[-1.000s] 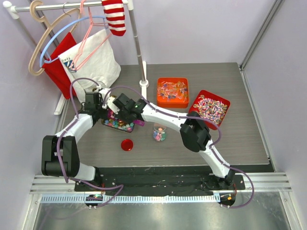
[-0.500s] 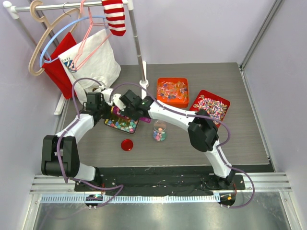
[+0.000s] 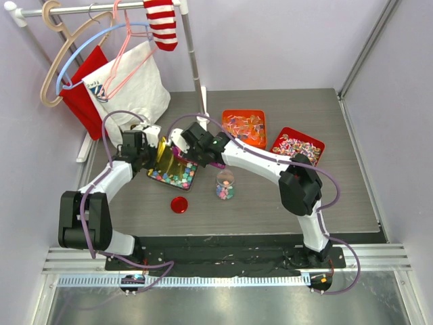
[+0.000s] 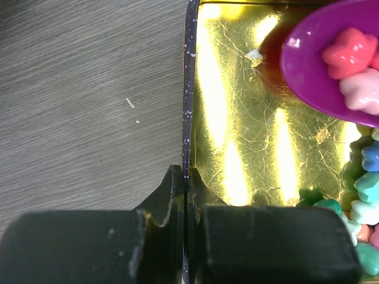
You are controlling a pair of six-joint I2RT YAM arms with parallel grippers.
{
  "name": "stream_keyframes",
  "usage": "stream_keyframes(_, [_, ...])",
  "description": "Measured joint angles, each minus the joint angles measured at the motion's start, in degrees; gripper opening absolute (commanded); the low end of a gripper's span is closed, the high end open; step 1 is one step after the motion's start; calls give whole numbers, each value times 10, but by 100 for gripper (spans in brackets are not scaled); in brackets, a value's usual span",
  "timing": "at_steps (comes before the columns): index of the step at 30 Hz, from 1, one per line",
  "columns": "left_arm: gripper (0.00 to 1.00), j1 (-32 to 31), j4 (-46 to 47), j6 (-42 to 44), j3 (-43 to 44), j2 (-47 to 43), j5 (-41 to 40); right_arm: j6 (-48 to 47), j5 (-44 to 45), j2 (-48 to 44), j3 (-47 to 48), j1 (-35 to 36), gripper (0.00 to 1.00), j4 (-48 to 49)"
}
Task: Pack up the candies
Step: Scoop the fake candies from the storage box.
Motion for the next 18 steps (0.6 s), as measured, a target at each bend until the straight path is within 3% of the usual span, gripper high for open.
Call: stream_keyframes(18, [0, -1, 0, 2, 0, 0, 1, -73, -62, -90, -30, -15, 1, -31])
